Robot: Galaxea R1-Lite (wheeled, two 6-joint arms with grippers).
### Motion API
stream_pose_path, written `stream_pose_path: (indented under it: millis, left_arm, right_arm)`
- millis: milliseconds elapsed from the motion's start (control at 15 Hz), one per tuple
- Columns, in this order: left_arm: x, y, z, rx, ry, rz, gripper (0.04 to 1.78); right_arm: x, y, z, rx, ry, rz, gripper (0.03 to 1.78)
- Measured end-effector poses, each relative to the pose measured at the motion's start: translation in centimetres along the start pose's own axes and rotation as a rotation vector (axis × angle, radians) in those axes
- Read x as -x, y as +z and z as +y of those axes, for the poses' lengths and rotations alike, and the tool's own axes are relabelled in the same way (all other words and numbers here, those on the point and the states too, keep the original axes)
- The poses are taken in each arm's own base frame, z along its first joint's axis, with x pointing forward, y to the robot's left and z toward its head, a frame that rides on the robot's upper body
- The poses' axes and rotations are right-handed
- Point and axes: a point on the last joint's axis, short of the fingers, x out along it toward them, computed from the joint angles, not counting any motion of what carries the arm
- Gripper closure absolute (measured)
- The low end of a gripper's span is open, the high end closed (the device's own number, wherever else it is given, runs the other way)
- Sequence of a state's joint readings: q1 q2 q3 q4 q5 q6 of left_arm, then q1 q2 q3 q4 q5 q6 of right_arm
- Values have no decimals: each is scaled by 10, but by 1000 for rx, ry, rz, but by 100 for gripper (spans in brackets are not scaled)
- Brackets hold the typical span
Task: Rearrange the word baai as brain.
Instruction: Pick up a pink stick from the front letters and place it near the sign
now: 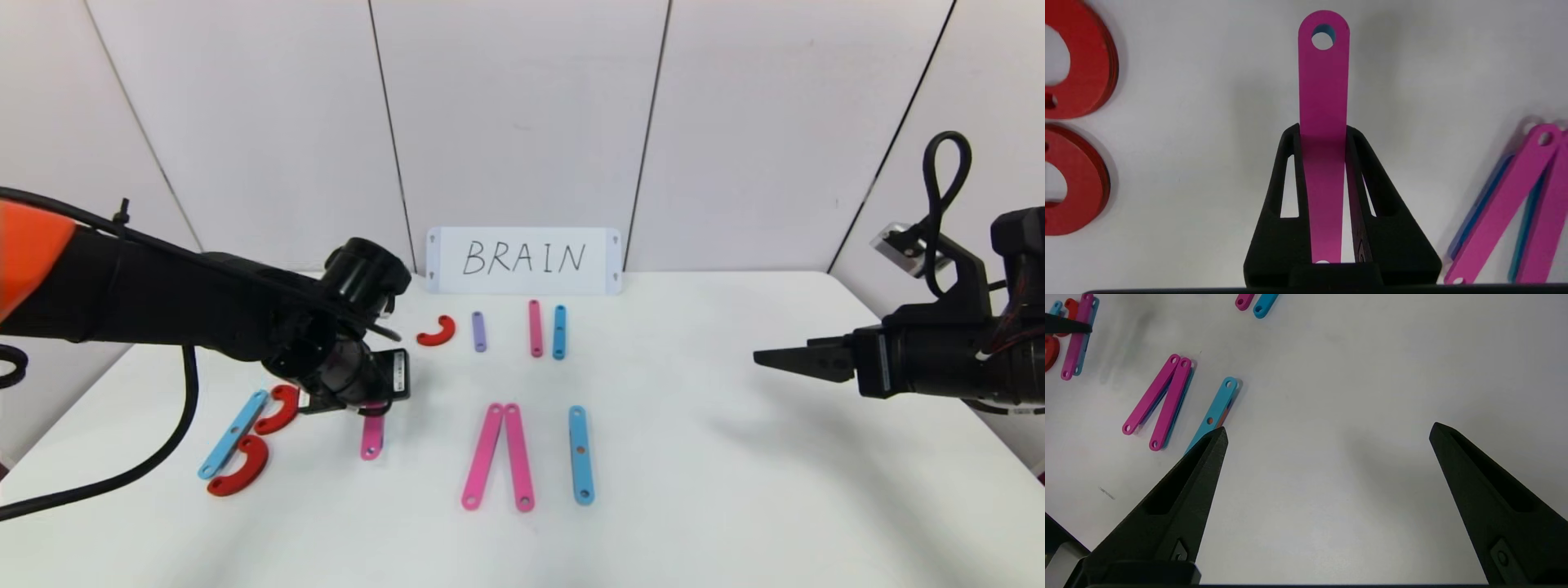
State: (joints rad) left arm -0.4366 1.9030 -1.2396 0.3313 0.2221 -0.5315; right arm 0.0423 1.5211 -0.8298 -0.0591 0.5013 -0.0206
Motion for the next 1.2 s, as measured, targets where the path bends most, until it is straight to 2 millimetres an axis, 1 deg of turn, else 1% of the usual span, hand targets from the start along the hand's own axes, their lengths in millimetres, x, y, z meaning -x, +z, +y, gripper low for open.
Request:
stream_pose_path:
  millis: [200,333,467,600,733,867,1067,1200]
  left_arm:
    - [17,23,-9,-73,-78,-80,152]
    - [27,37,-16,-164,-152,-121,152]
    - [35,48,-23,-257,-252,-147,152]
    - [38,55,-30,-354,-365,-154,152]
    - [37,63,-38,-427,-472,-161,152]
    - [31,70,-49,-453,-545,-167,152]
    - [18,72,-72,-483,-635,-161,152]
    - [4,72,-90,-498,-678,-198,152]
  right_arm:
    - [0,0,0,0,0,0,8]
    - [0,0,0,1,2,0,8]
    - [0,0,0,1,6,1,8]
    - [-1,-3,2,3,12,9,8]
    - [0,-3,3,6,17,7,8]
    - [2,-3,4,9,16,4,8]
    - [5,-4,6,12,20,-3,8]
    - [7,-5,7,13,23,-4,8]
